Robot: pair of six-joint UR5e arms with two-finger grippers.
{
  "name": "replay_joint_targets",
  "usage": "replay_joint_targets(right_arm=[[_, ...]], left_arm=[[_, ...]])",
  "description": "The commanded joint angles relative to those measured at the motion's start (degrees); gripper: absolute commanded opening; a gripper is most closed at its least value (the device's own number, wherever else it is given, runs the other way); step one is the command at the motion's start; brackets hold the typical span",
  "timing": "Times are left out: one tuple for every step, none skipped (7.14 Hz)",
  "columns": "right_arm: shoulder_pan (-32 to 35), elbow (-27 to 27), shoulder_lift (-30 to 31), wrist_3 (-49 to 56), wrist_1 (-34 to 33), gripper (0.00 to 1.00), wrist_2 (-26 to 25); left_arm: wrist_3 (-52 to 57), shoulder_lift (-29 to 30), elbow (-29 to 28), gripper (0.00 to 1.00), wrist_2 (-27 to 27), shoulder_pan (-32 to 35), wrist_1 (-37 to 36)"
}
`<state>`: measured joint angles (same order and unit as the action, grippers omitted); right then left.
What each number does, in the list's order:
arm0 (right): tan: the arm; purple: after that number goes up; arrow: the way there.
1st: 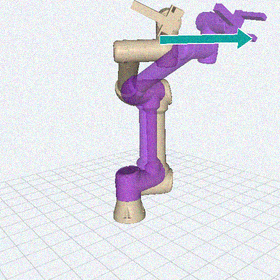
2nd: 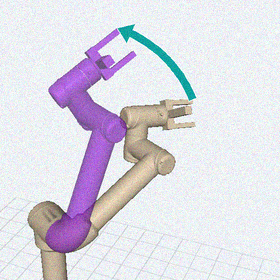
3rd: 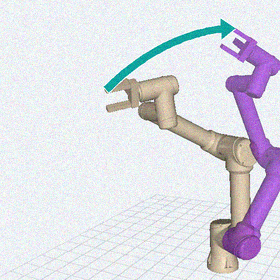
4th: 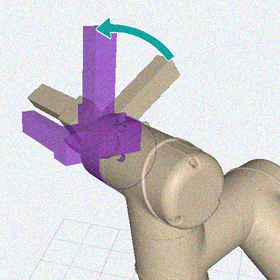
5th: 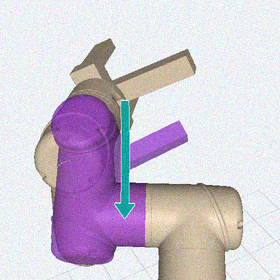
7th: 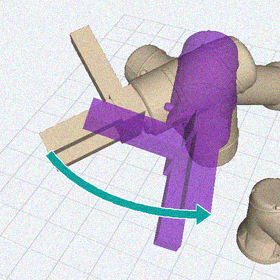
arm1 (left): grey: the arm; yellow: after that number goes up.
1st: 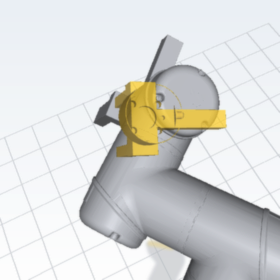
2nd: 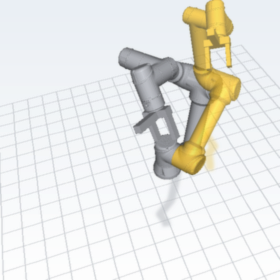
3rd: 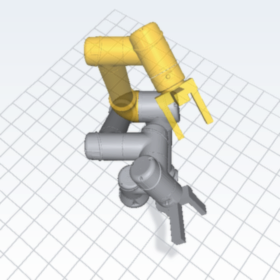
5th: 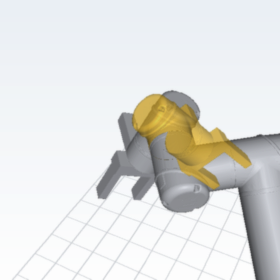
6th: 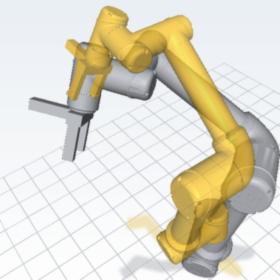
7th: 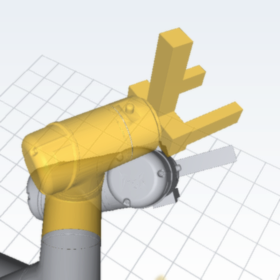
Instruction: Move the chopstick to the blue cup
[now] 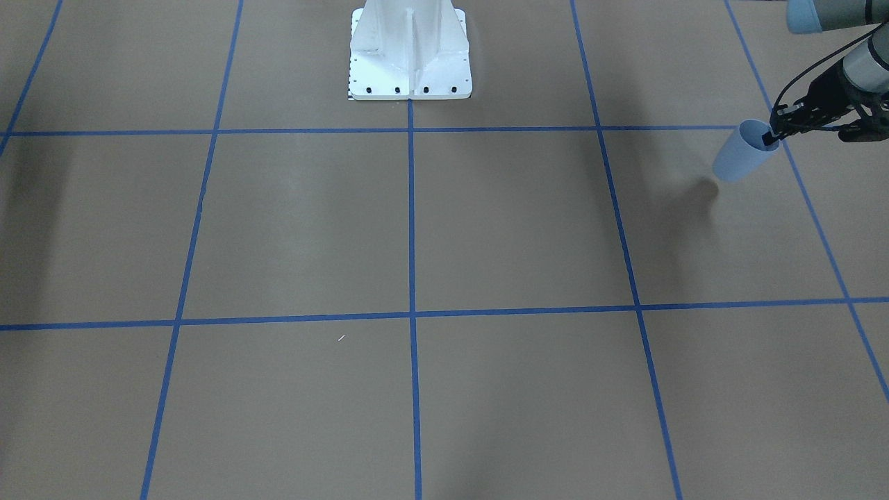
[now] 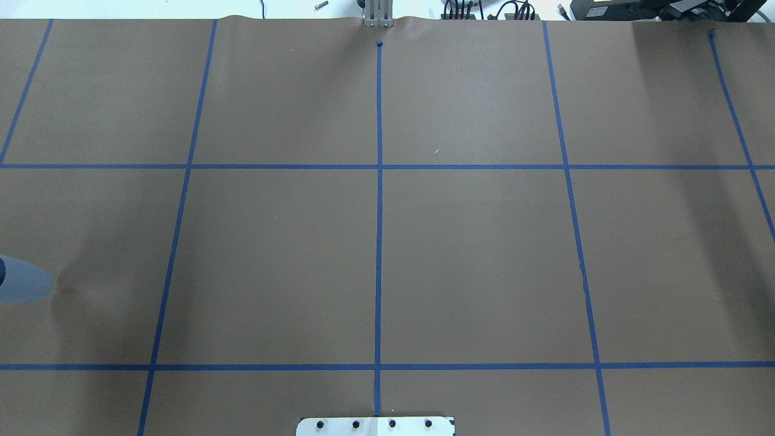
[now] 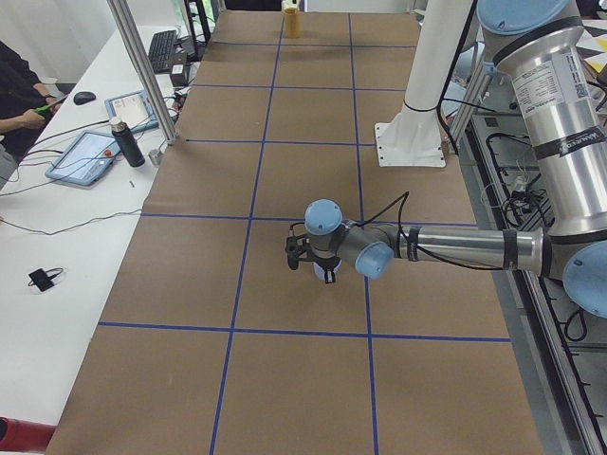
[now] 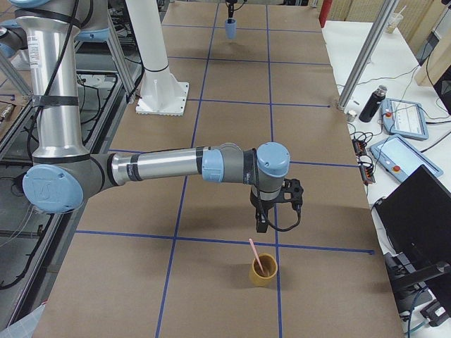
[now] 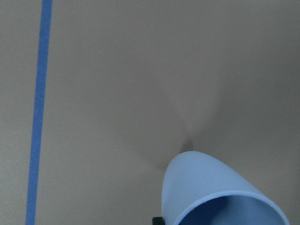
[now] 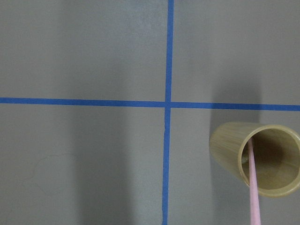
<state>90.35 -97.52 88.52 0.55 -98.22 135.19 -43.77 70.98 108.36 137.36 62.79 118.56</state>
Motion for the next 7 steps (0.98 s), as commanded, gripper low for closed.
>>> replay_joint_targets(right_arm=[[0.09, -0.47, -0.10, -0.55, -0.65, 1.00, 1.39], [0.00, -0.48, -0.10, -0.55, -0.57, 1.00, 1.22], [0.00, -0.48, 0.07, -0.46, -0.39, 1.00, 0.61], [0.00, -0.56, -0.01, -1.94, -0.21, 1.00, 0.95], [-0.43, -1.17, -1.23, -9.17, 0.14, 1.00, 0.26], [-0.61, -1.35, -1.25, -8.98, 0.31, 1.00, -0.79], [-0.61, -1.27, -0.38, -8.29, 3.19, 1.00, -0.80]], left_arm=[[-3.05, 10.69, 0.71, 0.00, -0.08, 0.05, -8.72], [-3.42, 19.98, 0.63, 0.00, -0.16, 0.05, -19.66], [-4.47, 30.78, 0.54, 0.00, -0.25, 0.05, -32.21], [-5.61, 41.15, -0.24, 0.00, -0.43, -0.56, -44.17], [-12.58, 49.09, -2.78, 0.00, -1.56, -4.13, -47.25], [-22.05, 53.86, -4.54, 0.00, -5.31, -11.13, -47.02], [-26.49, 58.44, -7.78, 0.00, -6.04, -13.02, -46.40]])
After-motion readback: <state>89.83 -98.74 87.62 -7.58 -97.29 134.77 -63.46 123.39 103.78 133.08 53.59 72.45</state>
